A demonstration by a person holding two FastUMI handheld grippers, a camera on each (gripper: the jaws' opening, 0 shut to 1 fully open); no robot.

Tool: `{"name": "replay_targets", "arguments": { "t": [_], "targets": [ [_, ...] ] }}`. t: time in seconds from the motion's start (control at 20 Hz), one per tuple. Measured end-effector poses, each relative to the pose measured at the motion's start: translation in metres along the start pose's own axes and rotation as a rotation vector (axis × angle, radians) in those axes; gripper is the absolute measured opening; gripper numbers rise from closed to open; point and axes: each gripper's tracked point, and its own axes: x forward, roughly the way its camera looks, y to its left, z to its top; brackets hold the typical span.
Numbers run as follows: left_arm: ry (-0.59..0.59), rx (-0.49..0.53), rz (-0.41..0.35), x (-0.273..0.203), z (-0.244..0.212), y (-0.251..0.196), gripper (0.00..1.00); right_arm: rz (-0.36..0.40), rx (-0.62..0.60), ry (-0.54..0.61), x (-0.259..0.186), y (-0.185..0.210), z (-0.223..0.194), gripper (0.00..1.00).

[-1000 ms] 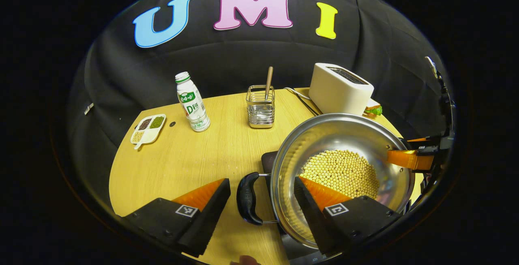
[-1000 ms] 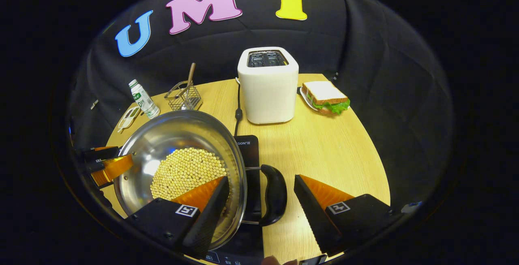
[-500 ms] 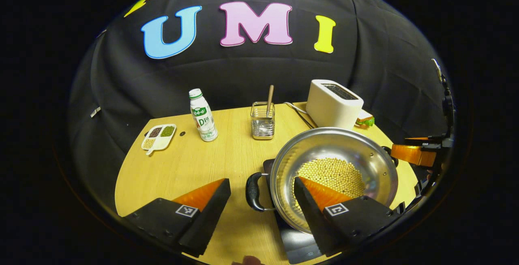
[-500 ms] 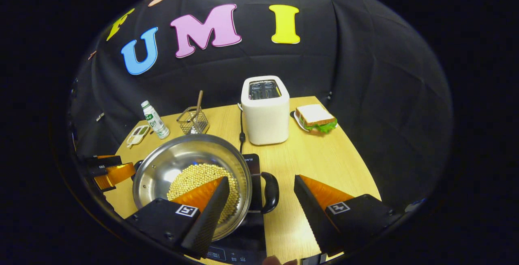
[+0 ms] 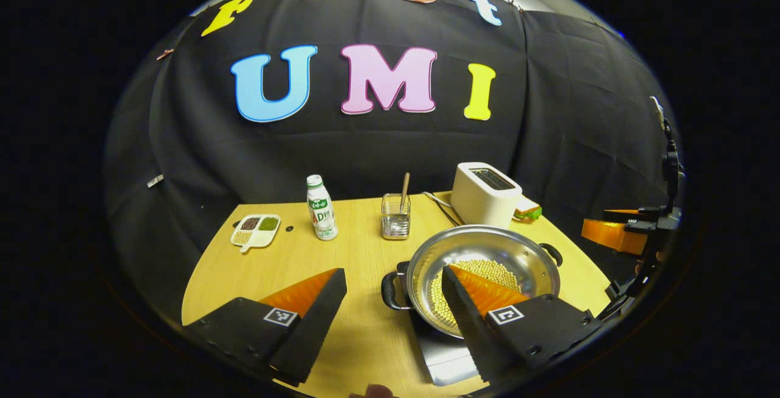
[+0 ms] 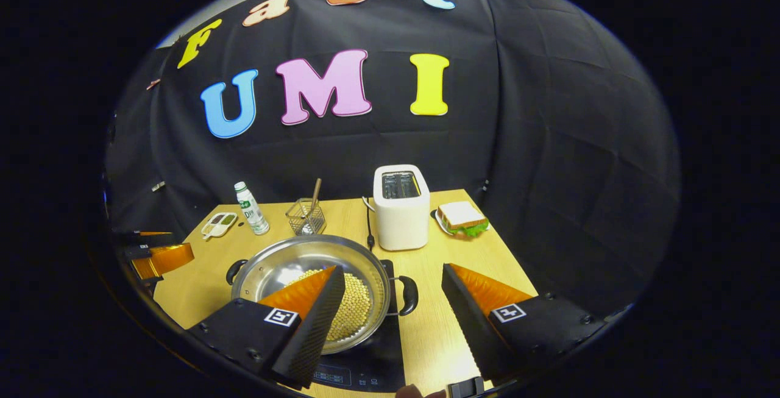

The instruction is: First push the handle of the pot to place it horizontally, then grasp the pot with both hands and set it on the induction cooktop.

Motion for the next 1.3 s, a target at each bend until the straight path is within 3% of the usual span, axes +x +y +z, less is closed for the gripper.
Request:
{"name": "replay_targets", "arguments": {
  "t": [0.25,0.6,0.95,1.3],
  "targets": [
    [-0.105,-0.015,-0.003,-0.043,0.026,0.008,0.98,0.004,-0.026,-0.142,-0.042,0.022,0.046,0.99],
    [-0.212,-0.129,0.037,-0.108,0.04,0.029,0.97,0.021,-0.044,-0.312,-0.105,0.056,0.098,0.99],
    [-0.375,-0.047,0.121,-0.17,0.075,0.068,0.95,0.012,-0.068,-0.449,-0.16,0.083,0.12,0.98],
    [-0.466,-0.025,0.134,-0.213,0.085,0.08,0.95,-0.015,-0.121,-0.529,-0.193,0.103,0.124,0.99]
  ]
}}
